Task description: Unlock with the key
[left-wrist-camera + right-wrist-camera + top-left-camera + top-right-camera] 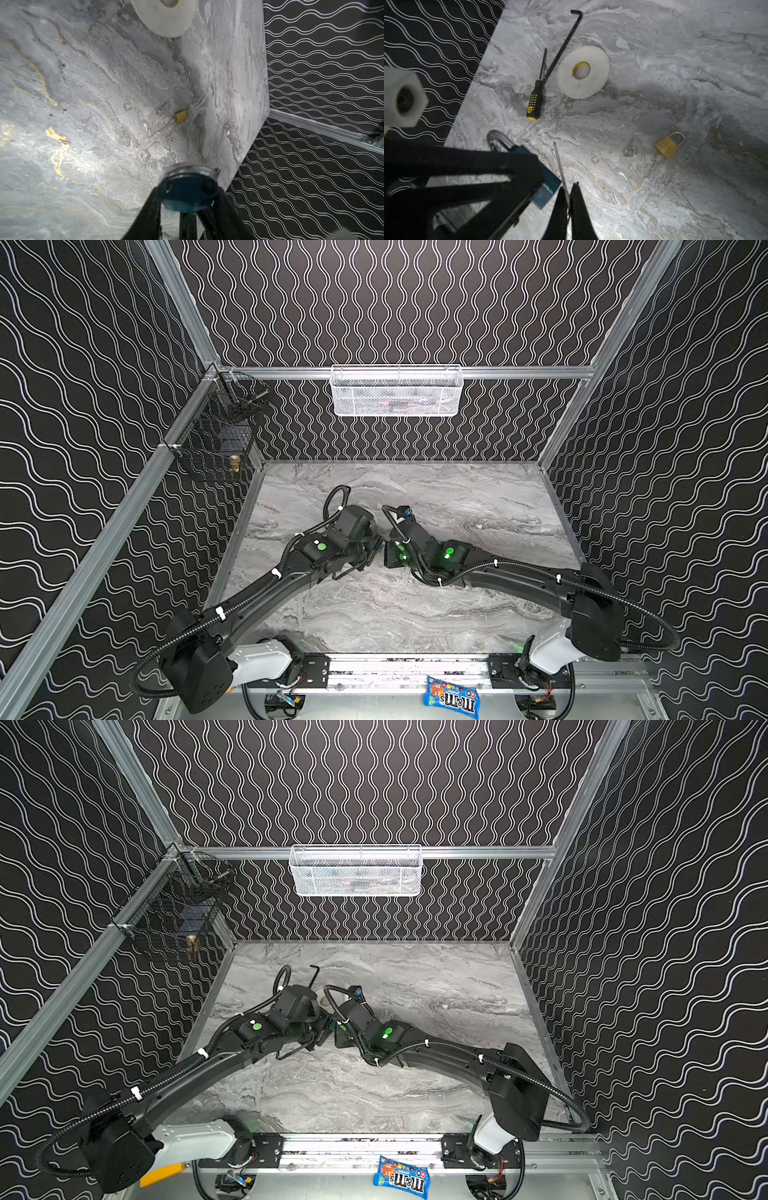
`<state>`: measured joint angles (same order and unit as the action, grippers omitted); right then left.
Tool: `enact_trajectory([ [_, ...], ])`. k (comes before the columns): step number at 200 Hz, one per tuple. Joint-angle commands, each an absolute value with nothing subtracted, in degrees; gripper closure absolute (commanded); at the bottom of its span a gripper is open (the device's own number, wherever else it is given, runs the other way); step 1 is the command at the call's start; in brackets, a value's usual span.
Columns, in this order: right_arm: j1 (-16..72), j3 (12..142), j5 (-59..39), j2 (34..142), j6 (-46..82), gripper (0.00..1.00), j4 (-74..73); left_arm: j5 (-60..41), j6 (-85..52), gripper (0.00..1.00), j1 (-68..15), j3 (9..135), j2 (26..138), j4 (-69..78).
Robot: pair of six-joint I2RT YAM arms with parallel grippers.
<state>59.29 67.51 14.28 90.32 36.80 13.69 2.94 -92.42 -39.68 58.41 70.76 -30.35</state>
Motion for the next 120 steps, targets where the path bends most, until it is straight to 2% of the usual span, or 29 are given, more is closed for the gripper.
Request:
enact_trajectory([
  [1,59.11,67.55,9.13,88.87,35.09,1.00,9.77,6.91,-88.40,0.89,-39.66,59.59,70.99,-35.16],
  [36,58.44,61.64,-0.25,85.40,32.19,1.00,8.21,8.71,-87.97,0.88,-38.63,56.79,68.74,-34.68],
  [76,55.13,58.84,-13.22,84.31,31.68,1.00,8.74,3.56,-87.02,0.89,-37.40,53.45,67.95,-28.18],
  [120,52.09,58.09,-15.93,85.05,35.73,1.00,7.75,-3.62,-85.86,0.89,-36.23,53.75,69.72,-24.84],
])
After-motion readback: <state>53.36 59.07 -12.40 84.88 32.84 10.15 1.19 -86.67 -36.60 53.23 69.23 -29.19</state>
